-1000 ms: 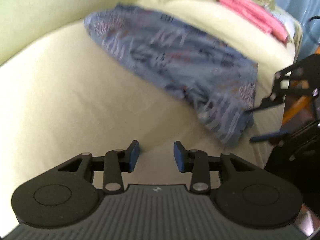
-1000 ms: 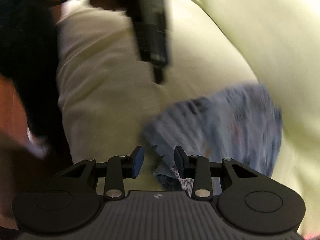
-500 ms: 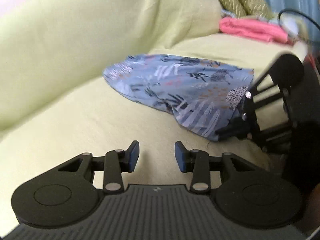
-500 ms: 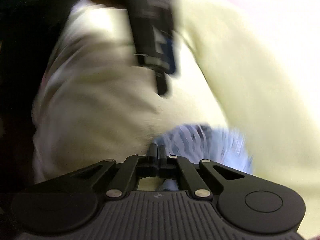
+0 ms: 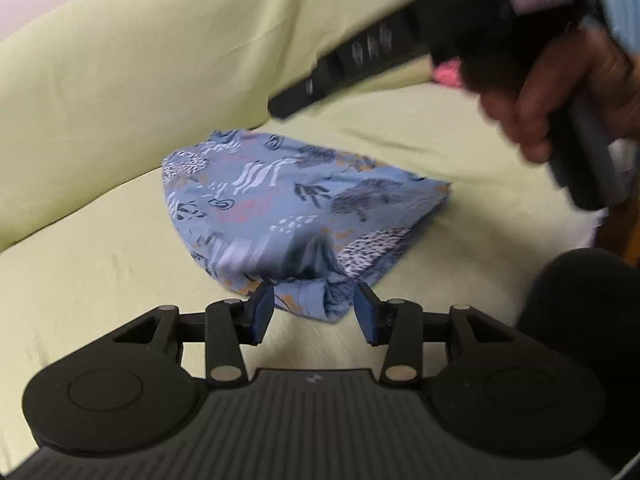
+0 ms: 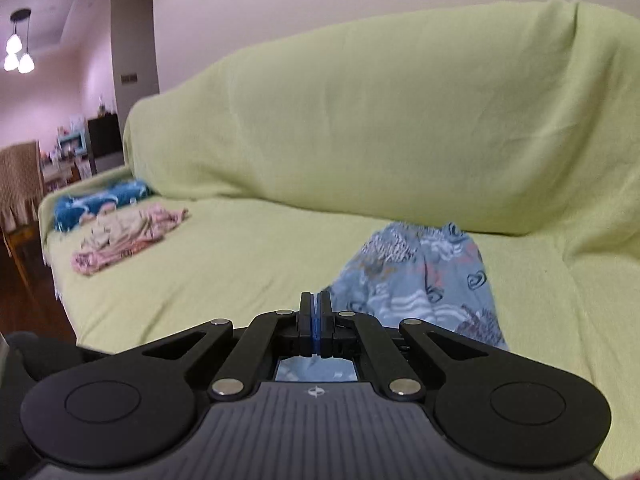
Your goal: Fold clothes
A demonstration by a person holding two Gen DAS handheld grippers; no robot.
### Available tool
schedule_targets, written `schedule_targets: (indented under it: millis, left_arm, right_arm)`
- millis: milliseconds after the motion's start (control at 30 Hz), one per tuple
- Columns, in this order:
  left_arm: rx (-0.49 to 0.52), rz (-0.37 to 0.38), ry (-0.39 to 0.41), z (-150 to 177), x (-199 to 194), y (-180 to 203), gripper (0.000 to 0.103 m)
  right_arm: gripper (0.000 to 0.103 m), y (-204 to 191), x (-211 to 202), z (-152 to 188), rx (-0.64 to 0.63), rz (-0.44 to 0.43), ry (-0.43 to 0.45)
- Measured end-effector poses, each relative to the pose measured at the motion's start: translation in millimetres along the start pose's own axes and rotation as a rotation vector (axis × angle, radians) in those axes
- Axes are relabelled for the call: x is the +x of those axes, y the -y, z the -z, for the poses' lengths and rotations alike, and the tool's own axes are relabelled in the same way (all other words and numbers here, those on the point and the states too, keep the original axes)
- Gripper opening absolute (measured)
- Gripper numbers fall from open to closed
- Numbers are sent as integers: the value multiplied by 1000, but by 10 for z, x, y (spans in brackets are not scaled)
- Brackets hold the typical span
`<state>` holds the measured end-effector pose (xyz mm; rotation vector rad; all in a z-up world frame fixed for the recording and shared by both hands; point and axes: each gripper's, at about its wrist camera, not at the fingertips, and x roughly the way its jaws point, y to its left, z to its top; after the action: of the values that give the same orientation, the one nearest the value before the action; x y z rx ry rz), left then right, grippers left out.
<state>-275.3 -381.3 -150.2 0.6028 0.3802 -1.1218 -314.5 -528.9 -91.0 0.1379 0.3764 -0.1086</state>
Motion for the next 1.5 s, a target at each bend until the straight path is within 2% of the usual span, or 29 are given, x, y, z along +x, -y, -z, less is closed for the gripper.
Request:
schedule_targets:
  millis: [100, 167, 267, 367, 500, 633, 700, 767, 800, 833, 1000, 1100, 1233, 1400, 1500]
  left_arm:
    - [84, -56, -58, 0, 211, 94, 38]
    - [111, -56, -62, 34, 202, 84, 38]
    - [147, -58, -58, 157, 100, 38, 38]
    - [168, -66, -67, 246, 34, -8, 38]
    - [184, -86, -66, 281, 47, 3, 39]
    - [199, -103, -69, 359, 42, 3, 40]
    - [192, -104, -78, 415, 33, -11, 40]
    - [185, -104, -71, 432, 14, -22, 40]
    - [182, -106, -67, 432, 4, -29, 40]
    - [169, -104, -62, 415, -6, -49, 40]
    - [6, -28, -26, 218, -9, -199, 39]
    - [-40, -18, -1, 80, 43, -162, 40]
    - [-45, -30, -29, -60, 257, -43, 40]
    - [38, -77, -101, 34, 443, 91, 33]
    - [89, -128, -91, 79, 426, 143, 29]
  right_arm:
    - [2, 114, 76, 33, -1, -26, -13]
    - [12, 87, 46, 119, -40, -45, -46]
    - [27, -117, 37, 348, -209, -46, -120]
    - [27, -364, 116, 554, -358, -51, -182]
    - [30, -682, 277, 679, -494, -70, -191]
    - [30, -831, 421, 808, -613, -47, -198]
    - [30, -905, 493, 872, -673, -36, -201]
    - [23, -979, 565, 936, -732, -25, -205]
    - [17, -1017, 601, 968, -762, -19, -206]
    - [0, -1042, 631, 988, -779, -17, -207]
    - [0, -494, 518, 450, -359, -113, -166]
    - [0, -180, 457, 194, -198, -161, -156]
    - [0, 19, 453, 28, -134, -173, -140]
    - [1, 110, 418, -16, -104, -174, -128]
    - [1, 107, 403, 17, -100, -177, -133]
